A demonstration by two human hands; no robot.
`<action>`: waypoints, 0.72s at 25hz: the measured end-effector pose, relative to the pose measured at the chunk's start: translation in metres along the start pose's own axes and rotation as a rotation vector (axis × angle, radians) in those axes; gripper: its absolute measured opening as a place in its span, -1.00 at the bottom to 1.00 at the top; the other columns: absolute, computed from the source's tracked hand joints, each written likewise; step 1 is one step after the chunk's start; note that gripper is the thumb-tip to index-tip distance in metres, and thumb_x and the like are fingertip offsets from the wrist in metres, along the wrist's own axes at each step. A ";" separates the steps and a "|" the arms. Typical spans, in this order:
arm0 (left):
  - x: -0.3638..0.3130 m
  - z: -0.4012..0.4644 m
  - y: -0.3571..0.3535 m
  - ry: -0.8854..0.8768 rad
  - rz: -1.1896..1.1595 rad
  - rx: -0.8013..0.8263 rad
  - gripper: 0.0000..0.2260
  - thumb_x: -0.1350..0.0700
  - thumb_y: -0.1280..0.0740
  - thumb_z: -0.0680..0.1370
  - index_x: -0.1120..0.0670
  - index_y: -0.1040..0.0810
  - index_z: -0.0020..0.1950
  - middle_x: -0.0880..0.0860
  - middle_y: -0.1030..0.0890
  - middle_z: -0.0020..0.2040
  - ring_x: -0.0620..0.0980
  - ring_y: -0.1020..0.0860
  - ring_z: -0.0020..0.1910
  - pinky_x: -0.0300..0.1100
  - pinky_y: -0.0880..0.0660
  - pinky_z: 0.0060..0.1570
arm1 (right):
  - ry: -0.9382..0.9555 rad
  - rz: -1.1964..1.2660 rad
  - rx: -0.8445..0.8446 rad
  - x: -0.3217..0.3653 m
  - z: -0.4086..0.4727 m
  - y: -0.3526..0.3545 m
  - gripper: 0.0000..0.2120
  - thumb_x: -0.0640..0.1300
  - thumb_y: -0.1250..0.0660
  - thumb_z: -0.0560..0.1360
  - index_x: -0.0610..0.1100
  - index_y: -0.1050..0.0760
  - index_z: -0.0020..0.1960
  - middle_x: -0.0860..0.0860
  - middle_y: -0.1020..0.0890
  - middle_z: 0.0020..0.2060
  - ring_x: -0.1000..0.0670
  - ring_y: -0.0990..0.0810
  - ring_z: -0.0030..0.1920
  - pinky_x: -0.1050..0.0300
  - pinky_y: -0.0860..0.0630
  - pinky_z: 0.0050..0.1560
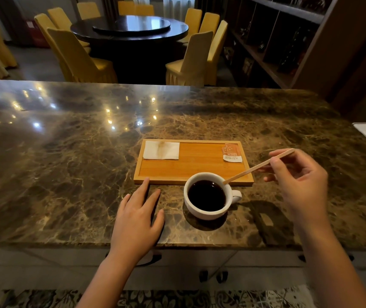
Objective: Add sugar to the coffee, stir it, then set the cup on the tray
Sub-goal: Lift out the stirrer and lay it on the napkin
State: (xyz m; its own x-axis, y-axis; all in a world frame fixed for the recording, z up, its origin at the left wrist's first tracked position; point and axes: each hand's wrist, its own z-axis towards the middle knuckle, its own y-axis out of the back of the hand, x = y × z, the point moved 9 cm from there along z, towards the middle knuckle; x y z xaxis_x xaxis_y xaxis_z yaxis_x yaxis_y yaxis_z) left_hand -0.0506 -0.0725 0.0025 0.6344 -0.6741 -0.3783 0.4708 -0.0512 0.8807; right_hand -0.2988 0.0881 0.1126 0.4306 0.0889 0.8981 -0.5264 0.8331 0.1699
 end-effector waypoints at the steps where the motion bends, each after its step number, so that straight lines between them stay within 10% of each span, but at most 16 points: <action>1: 0.000 0.000 0.000 0.000 0.000 -0.001 -0.58 -0.04 -0.20 0.49 0.07 -0.44 0.31 0.10 -0.25 0.45 0.03 -0.30 0.35 0.04 -0.14 0.32 | 0.008 -0.009 0.012 0.002 0.003 0.000 -0.91 -0.24 -0.29 0.51 -0.11 -0.56 -0.08 0.07 -0.66 -0.28 0.09 -0.66 -0.23 0.28 -0.60 -0.31; 12: -0.003 0.000 0.005 -0.002 -0.019 -0.029 -0.58 -0.03 -0.21 0.48 0.06 -0.43 0.32 0.08 -0.24 0.45 -0.10 -0.20 0.33 0.00 -0.13 0.32 | 0.153 0.123 0.279 0.031 0.061 -0.064 -0.88 -0.22 -0.32 0.50 -0.09 -0.59 -0.01 0.03 -0.69 -0.17 0.06 -0.69 -0.14 0.28 -0.61 -0.19; 18: -0.005 0.000 0.006 0.010 0.002 -0.029 -0.59 -0.03 -0.22 0.48 0.05 -0.45 0.31 0.07 -0.26 0.45 -0.07 -0.27 0.33 -0.04 -0.10 0.31 | 1.022 -0.294 0.489 0.041 0.033 -0.160 -0.85 -0.31 -0.39 0.44 -0.29 -0.60 0.00 -0.17 -0.71 -0.15 -0.10 -0.69 -0.17 0.14 -0.62 -0.18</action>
State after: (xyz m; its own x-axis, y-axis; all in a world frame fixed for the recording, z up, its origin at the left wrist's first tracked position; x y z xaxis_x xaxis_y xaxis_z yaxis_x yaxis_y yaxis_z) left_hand -0.0511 -0.0693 0.0096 0.6418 -0.6664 -0.3794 0.4870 -0.0279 0.8730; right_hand -0.2205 -0.0597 0.1358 0.8547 0.5108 0.0923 -0.4385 0.6155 0.6548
